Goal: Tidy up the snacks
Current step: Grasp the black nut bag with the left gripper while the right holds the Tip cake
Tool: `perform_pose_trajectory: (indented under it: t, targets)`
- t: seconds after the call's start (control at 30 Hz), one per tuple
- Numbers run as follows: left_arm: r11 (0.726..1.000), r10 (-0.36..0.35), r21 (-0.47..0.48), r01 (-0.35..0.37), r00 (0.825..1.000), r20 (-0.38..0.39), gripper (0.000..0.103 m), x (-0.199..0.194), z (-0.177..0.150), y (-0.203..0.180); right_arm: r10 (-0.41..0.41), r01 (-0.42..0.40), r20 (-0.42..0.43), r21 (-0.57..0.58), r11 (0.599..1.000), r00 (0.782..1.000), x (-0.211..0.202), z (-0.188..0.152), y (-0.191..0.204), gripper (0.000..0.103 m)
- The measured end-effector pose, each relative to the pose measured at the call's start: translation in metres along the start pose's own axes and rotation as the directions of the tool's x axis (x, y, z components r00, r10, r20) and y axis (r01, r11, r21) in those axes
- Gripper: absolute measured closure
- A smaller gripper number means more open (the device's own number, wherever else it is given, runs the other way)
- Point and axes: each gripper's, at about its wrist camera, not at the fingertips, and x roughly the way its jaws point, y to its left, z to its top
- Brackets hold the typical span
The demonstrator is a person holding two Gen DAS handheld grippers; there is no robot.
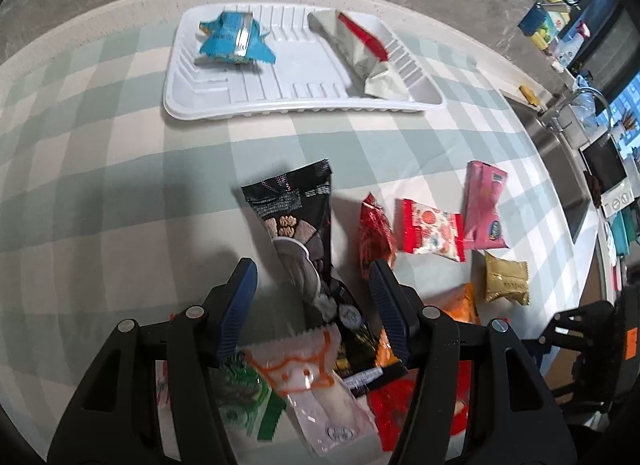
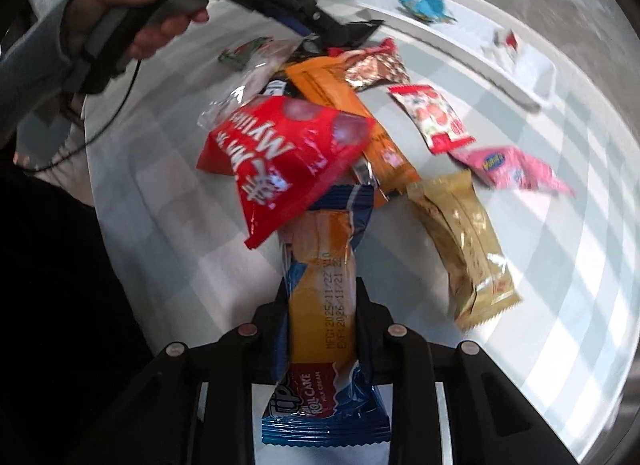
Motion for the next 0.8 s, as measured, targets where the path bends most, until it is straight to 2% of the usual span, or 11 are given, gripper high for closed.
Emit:
perform_pose_trajectory:
  t: [0.13, 0.17, 0.3, 0.6, 0.67, 0.8]
  targets:
    - [1.000, -0.007, -0.022, 0.006, 0.999, -0.046, 0.047, 0.021, 0.005, 0.007, 0.009, -0.009, 0.004, 0.055, 0.998, 1.000, -0.001, -0.002, -0.004, 0.074]
    - [1.000, -0.011, -0.009, 0.011, 1.000, -0.026, 0.047, 0.021, 0.007, 0.006, 0.009, -0.009, 0.006, 0.066, 0.998, 1.000, -0.001, -0.002, -0.004, 0.074]
    - [1.000, 0.007, 0.030, -0.006, 0.999, -0.040, 0.047, 0.030, 0.012, 0.003, 0.016, -0.018, 0.014, 0.110, 0.994, 1.000, -0.001, -0.003, -0.007, 0.073]
    - [0.986, 0.084, 0.144, -0.079, 0.996, -0.027, 0.049, 0.036, 0.003, -0.017, 0.018, -0.022, 0.026, 0.153, 0.988, 1.000, 0.003, 0.000, -0.014, 0.073]
    - [0.986, 0.052, 0.159, -0.048, 0.998, -0.020, 0.068, 0.034, -0.001, -0.020, 0.019, -0.023, 0.026, 0.157, 0.987, 0.999, 0.002, -0.001, -0.014, 0.073]
    - [0.978, 0.040, 0.206, -0.036, 0.999, -0.013, 0.076, 0.034, -0.008, -0.028, 0.026, -0.030, 0.027, 0.165, 0.986, 0.999, -0.002, -0.002, -0.021, 0.073]
